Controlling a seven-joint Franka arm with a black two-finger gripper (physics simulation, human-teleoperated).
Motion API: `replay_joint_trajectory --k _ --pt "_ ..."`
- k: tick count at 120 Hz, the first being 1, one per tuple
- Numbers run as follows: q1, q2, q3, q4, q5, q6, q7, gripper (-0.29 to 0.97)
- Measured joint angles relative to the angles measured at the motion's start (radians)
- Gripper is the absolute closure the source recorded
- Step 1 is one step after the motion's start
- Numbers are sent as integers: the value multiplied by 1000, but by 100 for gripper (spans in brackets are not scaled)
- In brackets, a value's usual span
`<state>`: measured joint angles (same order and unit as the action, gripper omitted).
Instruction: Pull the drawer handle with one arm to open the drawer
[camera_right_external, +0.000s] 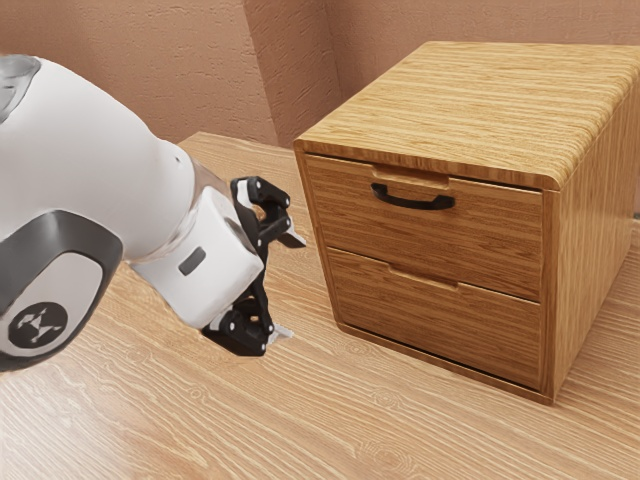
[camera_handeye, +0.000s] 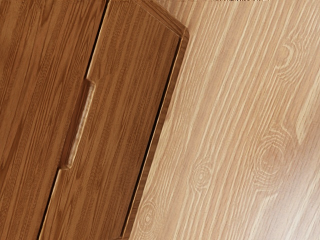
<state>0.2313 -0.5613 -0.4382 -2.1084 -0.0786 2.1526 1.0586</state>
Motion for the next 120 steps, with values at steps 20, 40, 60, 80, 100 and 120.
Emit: replay_joint_trajectory --k 20,40,60,80,100,120 --pt "143 68 -138 71 -4 63 88 0" --pt "165 127 -158 120 -6 112 169 0" --pt "167 170 -161 133 -4 142 230 0" --pt "180 177 -180 133 -9 155 252 0" --pt "188 165 -185 129 -37 148 236 0" --pt "296 193 -258 169 -55 139 213 0"
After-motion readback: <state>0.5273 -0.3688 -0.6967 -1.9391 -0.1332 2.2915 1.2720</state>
